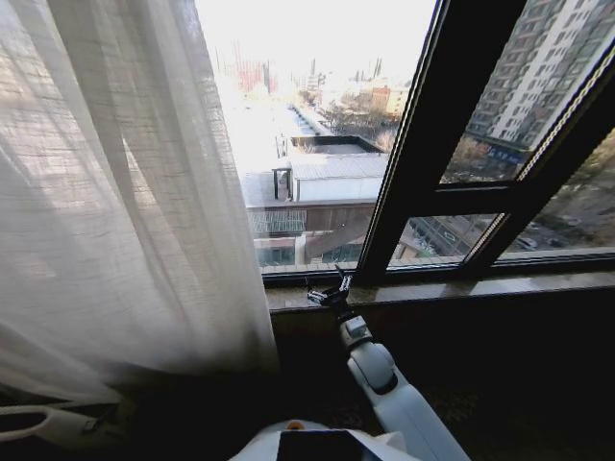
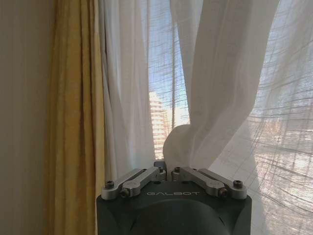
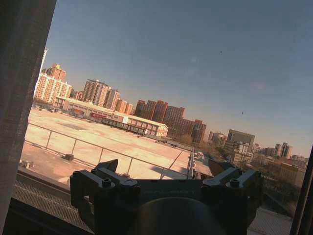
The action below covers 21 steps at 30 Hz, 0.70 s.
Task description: Open the curtains by pulling them apart, changing their state from closed to fully open.
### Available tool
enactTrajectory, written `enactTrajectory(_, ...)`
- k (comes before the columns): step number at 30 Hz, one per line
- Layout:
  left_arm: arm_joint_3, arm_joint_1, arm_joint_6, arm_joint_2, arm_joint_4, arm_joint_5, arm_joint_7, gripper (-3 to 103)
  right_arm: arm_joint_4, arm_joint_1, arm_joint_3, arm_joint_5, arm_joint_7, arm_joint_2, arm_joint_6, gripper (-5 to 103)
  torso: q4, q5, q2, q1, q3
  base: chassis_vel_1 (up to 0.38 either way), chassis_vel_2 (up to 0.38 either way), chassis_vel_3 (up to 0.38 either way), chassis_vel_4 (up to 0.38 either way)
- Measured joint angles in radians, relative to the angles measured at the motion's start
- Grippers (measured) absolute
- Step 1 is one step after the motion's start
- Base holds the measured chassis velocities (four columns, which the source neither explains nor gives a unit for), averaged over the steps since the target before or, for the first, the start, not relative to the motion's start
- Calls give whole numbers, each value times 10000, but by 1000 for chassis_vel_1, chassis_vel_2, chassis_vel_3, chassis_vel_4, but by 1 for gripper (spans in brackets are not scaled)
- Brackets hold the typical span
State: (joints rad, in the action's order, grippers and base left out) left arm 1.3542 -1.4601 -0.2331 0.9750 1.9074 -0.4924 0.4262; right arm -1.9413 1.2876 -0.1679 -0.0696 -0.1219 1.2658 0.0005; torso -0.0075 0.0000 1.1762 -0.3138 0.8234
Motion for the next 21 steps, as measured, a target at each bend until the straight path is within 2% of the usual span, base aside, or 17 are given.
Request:
enactTrajectory(1, -74, -58, 9, 69, 176, 46, -159, 2, 5, 0, -4, 3, 0, -20, 0, 100, 0, 0, 0, 0, 0, 0, 0, 0, 0)
enactTrajectory(2, -74, -58, 9, 69, 176, 46, -159, 2, 5, 0, -4, 3, 0, -20, 0, 100, 0, 0, 0, 0, 0, 0, 0, 0, 0)
enactTrajectory(4, -580, -332, 89, 501, 1058, 244, -951, 13, 34, -1, -44, 31, -1, -94, 3, 100, 1, 1, 0, 1, 0, 0, 0, 0, 0)
enactTrajectory(5, -946, -444, 94, 749, 1546, 305, -1199, 18, 61, -1, -70, 41, -3, -101, 17, 100, 0, 2, 0, 0, 0, 0, 0, 0, 0)
enactTrajectory(6, -946, -444, 94, 749, 1546, 305, -1199, 18, 61, -1, -70, 41, -3, -101, 17, 100, 0, 2, 0, 0, 0, 0, 0, 0, 0)
enactTrajectory(8, -1720, -627, -34, 1194, 2544, 354, -1601, 29, 78, 50, -135, 52, -7, -86, 46, 100, -2, 2, 0, 0, 0, 0, 0, 0, 0)
enactTrajectory(9, -1855, -665, -84, 1272, 2738, 372, -1722, 29, 78, 67, -143, 54, -7, -81, 53, 100, -2, 3, 0, 0, 1, 0, 0, 0, 0)
enactTrajectory(10, -2207, -790, -208, 1466, 3237, 424, -2019, 34, 76, 111, -172, 63, -7, -80, 71, 100, -3, 3, 0, 0, 0, 0, 0, 0, 0)
enactTrajectory(11, -2207, -790, -208, 1466, 3237, 424, -2019, 34, 76, 111, -172, 63, -7, -80, 71, 100, -3, 3, 0, 0, 0, 0, 0, 0, 0)
enactTrajectory(14, -2662, -1004, -391, 1625, 3897, 466, -2431, 51, 71, 157, -229, 101, -8, -111, 108, 100, 0, 3, 0, 0, 0, 0, 0, 0, 0)
enactTrajectory(15, -2796, -1062, -443, 1645, 4077, 476, -2480, 51, 82, 165, -257, 112, -8, -118, 133, 100, 0, 4, 1, 1, 0, 0, 0, 0, 0)
enactTrajectory(16, -2979, -1152, -515, 1662, 4298, 478, -2538, 61, 123, 177, -286, 121, -9, -121, 180, 100, -1, 4, 0, 1, 0, 0, 0, 0, 0)
enactTrajectory(18, -3111, -1223, -591, 1684, 4437, 478, -2571, 61, 161, 180, -290, 126, -9, -119, 218, 100, 0, 4, 0, 1, 0, 0, 0, 0, 0)
enactTrajectory(21, -3464, -1290, -750, 1649, 4508, 370, -2833, 79, 273, 151, -260, 127, -8, -33, 274, 100, 2, 1, 0, 0, 0, 0, 0, 0, 0)
